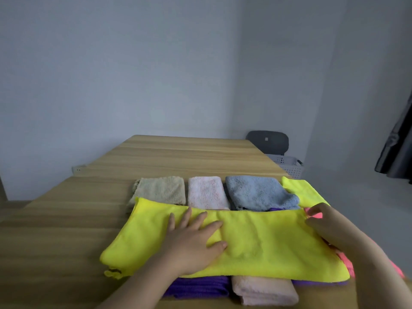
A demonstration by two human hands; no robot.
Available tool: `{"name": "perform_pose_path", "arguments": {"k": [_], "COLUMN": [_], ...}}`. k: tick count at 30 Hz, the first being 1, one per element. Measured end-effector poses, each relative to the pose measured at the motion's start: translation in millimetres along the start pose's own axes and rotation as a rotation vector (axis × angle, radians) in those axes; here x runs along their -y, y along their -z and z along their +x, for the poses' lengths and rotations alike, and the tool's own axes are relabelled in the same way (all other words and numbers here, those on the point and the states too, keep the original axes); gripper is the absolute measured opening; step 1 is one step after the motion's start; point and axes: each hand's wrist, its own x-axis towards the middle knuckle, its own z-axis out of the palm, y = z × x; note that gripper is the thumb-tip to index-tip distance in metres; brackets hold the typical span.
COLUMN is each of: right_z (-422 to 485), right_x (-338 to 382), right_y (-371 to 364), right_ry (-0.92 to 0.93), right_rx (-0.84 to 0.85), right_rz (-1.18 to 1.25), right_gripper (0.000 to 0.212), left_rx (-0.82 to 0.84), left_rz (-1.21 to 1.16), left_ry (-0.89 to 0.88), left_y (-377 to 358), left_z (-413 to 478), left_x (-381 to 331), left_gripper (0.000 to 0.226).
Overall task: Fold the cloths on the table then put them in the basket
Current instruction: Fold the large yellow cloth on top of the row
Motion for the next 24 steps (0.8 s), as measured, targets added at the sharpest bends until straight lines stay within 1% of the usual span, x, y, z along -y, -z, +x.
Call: {"name": "perform_pose_path", "arguments": {"k": [5,6,8,12,14,17,18,19,20,22,24], "right_z": [-1.8,-2.4,-3.8,-10.1,-15.6,-27.2,-31.5,-36.0,-40.5,-51.5,-63.9], "right_x": [-0.8,-1.8,-3.5,11.2,23.4,59.5,75.3,93.1,108.9,143.3,173.7], "right_y": [4.0,4.1,5.4,13.3,15.3,8.0,2.4,-5.7,-12.9,-33.8,-60.0], "right_ry": [0.14,0.16,0.16,0.126,0.143,0.203,0.221,0.24,0.26,0.302,0.333], "right_rx": [0.13,0.137,0.136,0.071,0.045,0.098,0.129,0.153,0.169,0.211,0.274], "right_rz": [-0.142,-0.128,-0.001,0.362,0.506,0.714,0.784,0.833,0.87,0.892,0.866], "right_gripper": [0.011,0.01,0.011,0.009,0.014,0.021,0.023,0.025,0.027,0.03,0.036], "left_rx": [-0.001,-0.011,-0.025,-0.053,-0.062,-0.075,-0.064,-0.057,-0.065,-0.166,-0.237], "left_rz": [0.075,0.076,0.061,-0.013,-0.043,-0.073,-0.142,-0.281,-0.468,-0.864,-1.13], "left_ry": [0.019,0.02,0.014,-0.008,0.001,0.075,0.102,0.12,0.132,0.172,0.288], "left_y": [-11.3,-11.0,-10.2,-9.3,-2.8,14.4,20.7,26.4,31.5,39.9,49.8], "left_z": [0.5,0.2,0.3,0.2,0.0,-3.6,-5.2,-7.9,-8.2,-12.6,-18.6], "left_x": [1.8,1.6,2.0,5.8,11.1,37.4,49.0,61.2,68.4,80.0,85.5], "left_gripper": [0.06,0.06,0.061,0.058,0.059,0.056,0.053,0.048,0.042,0.031,0.038]}}
